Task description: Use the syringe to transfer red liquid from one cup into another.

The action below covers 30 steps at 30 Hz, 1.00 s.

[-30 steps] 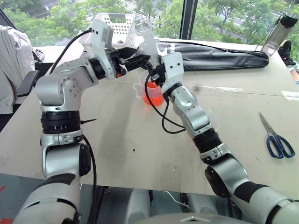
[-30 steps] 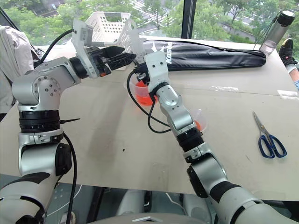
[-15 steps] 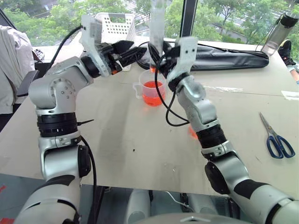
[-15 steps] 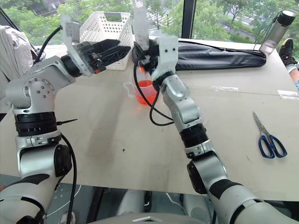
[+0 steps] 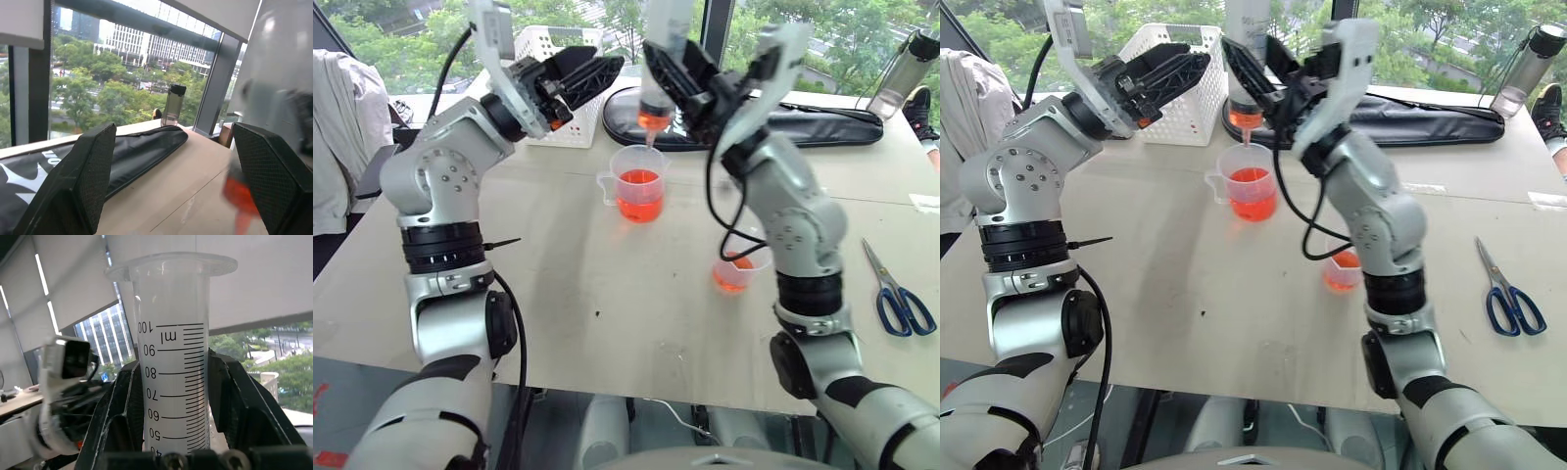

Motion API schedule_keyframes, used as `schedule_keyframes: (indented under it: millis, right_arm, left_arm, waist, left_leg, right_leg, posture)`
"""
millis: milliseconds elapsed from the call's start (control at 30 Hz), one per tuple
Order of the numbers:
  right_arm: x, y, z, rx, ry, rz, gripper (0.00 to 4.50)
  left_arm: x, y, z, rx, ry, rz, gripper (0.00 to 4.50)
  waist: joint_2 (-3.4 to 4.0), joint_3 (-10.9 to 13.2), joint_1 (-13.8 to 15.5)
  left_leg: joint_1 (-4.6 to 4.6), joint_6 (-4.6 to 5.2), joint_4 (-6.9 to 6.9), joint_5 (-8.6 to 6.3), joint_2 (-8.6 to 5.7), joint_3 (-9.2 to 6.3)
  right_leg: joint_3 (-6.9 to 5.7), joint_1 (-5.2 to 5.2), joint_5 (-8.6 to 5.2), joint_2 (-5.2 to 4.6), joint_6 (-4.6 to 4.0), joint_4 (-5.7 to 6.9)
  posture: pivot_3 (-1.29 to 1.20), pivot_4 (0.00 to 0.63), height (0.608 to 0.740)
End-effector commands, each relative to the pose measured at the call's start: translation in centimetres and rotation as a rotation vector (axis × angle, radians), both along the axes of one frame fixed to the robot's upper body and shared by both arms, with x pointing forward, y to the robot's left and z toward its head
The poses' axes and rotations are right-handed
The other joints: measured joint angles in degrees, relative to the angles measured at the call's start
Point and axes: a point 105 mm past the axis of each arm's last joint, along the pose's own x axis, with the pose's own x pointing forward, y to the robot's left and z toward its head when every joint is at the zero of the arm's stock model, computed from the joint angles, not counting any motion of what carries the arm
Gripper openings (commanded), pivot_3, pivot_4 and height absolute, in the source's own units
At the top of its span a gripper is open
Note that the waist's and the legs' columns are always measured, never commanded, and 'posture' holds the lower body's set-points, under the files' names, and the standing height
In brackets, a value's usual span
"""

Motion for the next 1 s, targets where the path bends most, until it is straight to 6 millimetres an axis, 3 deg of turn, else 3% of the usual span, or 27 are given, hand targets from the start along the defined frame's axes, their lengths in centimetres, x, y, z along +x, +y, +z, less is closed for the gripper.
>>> schedule_keyframes:
  millis: [33,233,567,767,1000]
  right_arm:
    - [-2.9,-1.8,0.8,-0.025,-0.046,0.026,1.44]
    - [-5.0,-4.5,-1.0,-0.076,-0.01,-0.016,1.44]
    - [-6.2,-9.5,-6.1,-0.165,0.098,-0.251,1.44]
    - [-6.6,-10.3,-9.4,-0.22,0.155,-0.328,1.44]
    - [-6.3,-9.9,-10.5,-0.229,0.146,-0.366,1.44]
  left_arm:
    - [-0.4,-0.8,1.1,-0.006,-0.053,-0.032,3.8]
    - [-0.2,-2.0,0.8,-0.002,-0.052,-0.074,3.8]
    - [-0.6,-4.1,0.2,0.053,-0.084,-0.139,3.8]
    - [-3.0,-7.4,-1.3,0.191,-0.126,-0.311,3.8]
    - [-5.4,-10.7,-2.4,0.259,-0.146,-0.455,3.8]
  waist:
    - [0.0,0.0,0.3]
    - [-0.01,0.0,0.4]
    - [-0.03,0.0,0.5]
    - [-0.03,0.0,0.5]
    - [-0.03,0.0,0.4]
  left_leg:
    - [0.02,0.0,-0.01,0.0,0.0,0.01]
    - [0.04,0.0,0.0,0.0,0.0,0.03]
    - [0.09,0.01,0.03,0.0,-0.03,0.02]
    - [0.1,0.01,0.03,0.0,-0.03,0.02]
    - [0.16,0.01,0.05,0.0,-0.03,0.0]
  right_leg:
    - [0.01,0.0,0.0,0.01,0.0,0.0]
    - [0.04,0.01,0.0,0.02,0.0,0.0]
    - [0.05,0.11,-0.01,0.02,0.01,-0.06]
    - [0.07,0.13,-0.01,0.03,0.01,-0.09]
    - [0.12,0.15,-0.02,0.08,0.0,-0.06]
  posture:
    - [0.0,0.15,0.724]
    - [0.0,0.15,0.724]
    - [0.0,0.15,0.724]
    - [0.0,0.15,0.724]
    - [0.0,0.15,0.724]
